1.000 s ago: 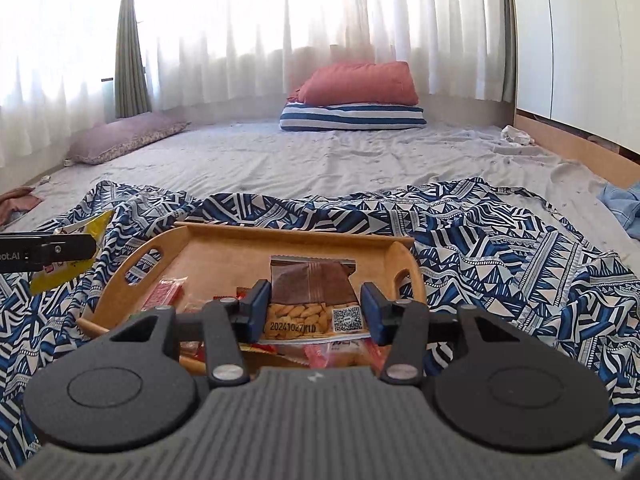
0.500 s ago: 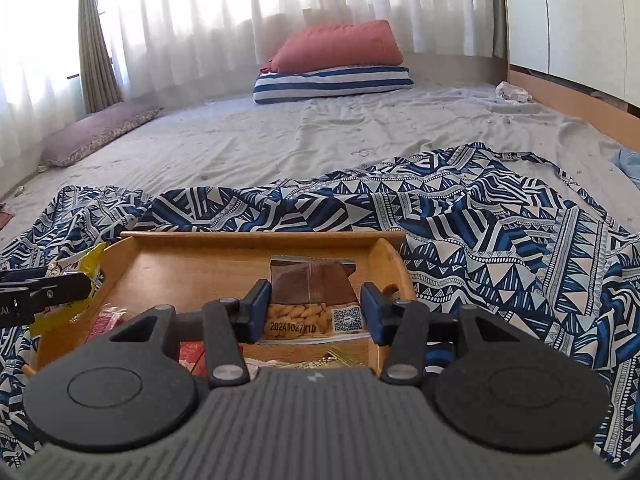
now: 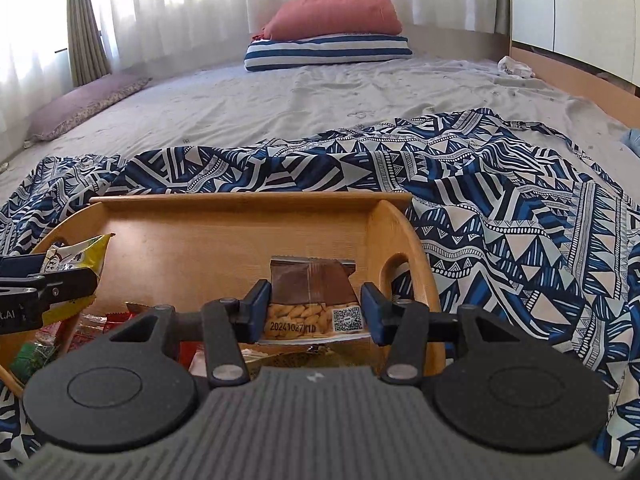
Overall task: Organize snacks
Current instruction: 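Carry the yellow bag in the left tool while the right tool carries the brown packet over the tray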
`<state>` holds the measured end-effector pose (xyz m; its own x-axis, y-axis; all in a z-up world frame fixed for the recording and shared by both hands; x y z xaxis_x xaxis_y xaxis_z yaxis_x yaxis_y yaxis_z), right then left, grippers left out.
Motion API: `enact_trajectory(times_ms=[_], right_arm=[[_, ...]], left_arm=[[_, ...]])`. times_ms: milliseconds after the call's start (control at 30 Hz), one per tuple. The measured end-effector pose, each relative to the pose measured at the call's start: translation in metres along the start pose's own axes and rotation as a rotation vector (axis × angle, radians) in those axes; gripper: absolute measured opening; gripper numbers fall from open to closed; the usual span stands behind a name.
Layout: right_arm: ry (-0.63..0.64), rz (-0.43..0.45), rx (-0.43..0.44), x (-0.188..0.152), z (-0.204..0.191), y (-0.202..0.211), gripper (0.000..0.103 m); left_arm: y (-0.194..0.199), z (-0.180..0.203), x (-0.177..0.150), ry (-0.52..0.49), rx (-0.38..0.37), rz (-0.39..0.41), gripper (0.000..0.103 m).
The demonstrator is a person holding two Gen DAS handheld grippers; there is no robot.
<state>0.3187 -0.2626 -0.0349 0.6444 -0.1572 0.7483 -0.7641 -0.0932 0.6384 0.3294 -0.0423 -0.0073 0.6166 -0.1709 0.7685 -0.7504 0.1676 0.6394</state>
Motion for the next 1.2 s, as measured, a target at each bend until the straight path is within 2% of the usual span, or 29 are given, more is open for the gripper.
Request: enact_trajectory(times_ms=[1200], right_arm=[[0.019, -0.020, -0.002, -0.011, 0.002, -0.009, 0.053]], left_arm=[[-0.019, 0.001, -0.011, 0.006, 0.011, -0.043, 0.068]])
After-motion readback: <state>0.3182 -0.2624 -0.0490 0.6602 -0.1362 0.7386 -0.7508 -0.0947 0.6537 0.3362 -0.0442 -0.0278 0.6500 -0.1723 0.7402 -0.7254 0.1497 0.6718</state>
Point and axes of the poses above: each gripper's, at about its wrist camera, not at the fingertips, and y roughly against the way its jaws point, z to its right, x to its top, the point moved 7 cm from there along -y, roughly the way its jaws point, and after that the axes turned 5 degrees about -y, right-handed, at the moved point
